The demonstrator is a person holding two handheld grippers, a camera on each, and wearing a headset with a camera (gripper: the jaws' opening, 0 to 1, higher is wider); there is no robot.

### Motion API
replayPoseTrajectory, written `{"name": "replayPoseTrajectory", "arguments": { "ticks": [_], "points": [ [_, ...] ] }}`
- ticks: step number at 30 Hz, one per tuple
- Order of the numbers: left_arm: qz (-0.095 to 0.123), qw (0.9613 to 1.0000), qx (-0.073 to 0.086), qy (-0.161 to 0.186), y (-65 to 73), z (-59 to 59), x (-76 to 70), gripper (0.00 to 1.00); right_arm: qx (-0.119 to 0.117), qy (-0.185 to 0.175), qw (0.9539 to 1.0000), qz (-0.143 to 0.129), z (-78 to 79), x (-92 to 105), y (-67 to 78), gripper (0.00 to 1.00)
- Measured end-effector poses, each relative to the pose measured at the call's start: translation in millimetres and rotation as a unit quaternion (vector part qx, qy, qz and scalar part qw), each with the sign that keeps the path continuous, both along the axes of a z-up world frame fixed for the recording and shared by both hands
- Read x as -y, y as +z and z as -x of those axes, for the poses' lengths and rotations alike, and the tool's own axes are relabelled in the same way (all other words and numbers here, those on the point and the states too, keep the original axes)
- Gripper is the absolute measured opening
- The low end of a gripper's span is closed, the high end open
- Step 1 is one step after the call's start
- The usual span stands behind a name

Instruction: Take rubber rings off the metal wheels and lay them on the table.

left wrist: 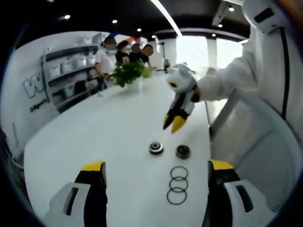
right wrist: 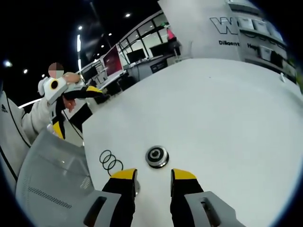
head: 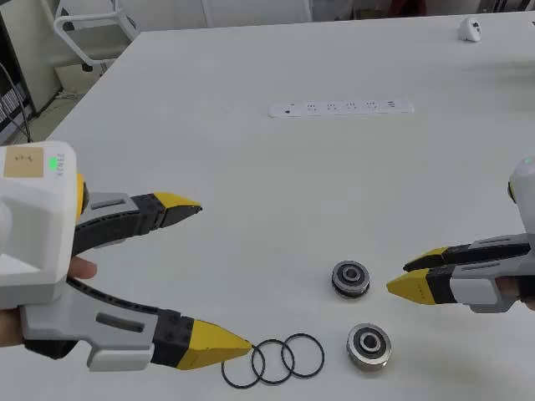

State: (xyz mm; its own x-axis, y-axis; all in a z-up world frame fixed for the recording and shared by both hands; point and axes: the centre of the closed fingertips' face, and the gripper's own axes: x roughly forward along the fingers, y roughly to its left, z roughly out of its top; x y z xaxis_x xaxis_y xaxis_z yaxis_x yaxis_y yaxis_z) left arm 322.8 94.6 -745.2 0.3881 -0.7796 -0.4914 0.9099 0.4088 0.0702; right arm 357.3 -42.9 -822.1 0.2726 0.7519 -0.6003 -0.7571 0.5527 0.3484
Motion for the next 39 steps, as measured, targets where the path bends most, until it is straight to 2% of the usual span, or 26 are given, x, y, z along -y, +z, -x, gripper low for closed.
{"name": "replayPoseTrajectory", "arguments": {
  "ticks": [8, 13, 17, 21, 30, 32, 34, 39],
  "points": [
    [0.001, 0.9995, 0.012, -0.028, 4.8, -20.5, 18.3, 0.87, -0.001, -0.005, 1.0, -0.006, -4.5, 1.2, -6.2, 0.25],
    [0.022, 0.9987, 0.02, -0.04, 11.6, -35.5, 34.6, 0.83, -0.005, -0.004, 0.9999, -0.01, -7.5, -0.2, -11.4, 0.26],
    [0.038, 0.998, 0.022, -0.044, 11.6, -47.3, 48.9, 0.79, 0.001, 0.004, 0.9999, -0.015, -9.1, -3.4, -13.1, 0.27],
    [0.041, 0.9973, 0.025, -0.056, 7.8, -53.0, 62.8, 0.77, 0.007, 0.016, 0.9998, -0.014, -10.8, -6.2, -16.0, 0.28],
    [0.046, 0.9952, 0.013, -0.085, -11.5, -56.6, 92.4, 0.68, 0.02, 0.037, 0.9991, -0.006, -15.0, -11.4, -23.9, 0.28],
    [0.043, 0.9951, 0.014, -0.088, -22.4, -58.3, 97.2, 0.64, 0.027, 0.044, 0.9986, 0.002, -16.4, -12.4, -27.1, 0.28],
    [0.039, 0.9956, 0.006, -0.086, -33.7, -59.2, 100.9, 0.61, 0.032, 0.049, 0.9983, 0.007, -17.0, -13.9, -29.7, 0.28],
    [0.038, 0.9956, -0.002, -0.086, -48.6, -59.3, 108.9, 0.54, 0.035, 0.063, 0.9973, 0.011, -15.4, -17.3, -34.1, 0.28]
  ]
}}
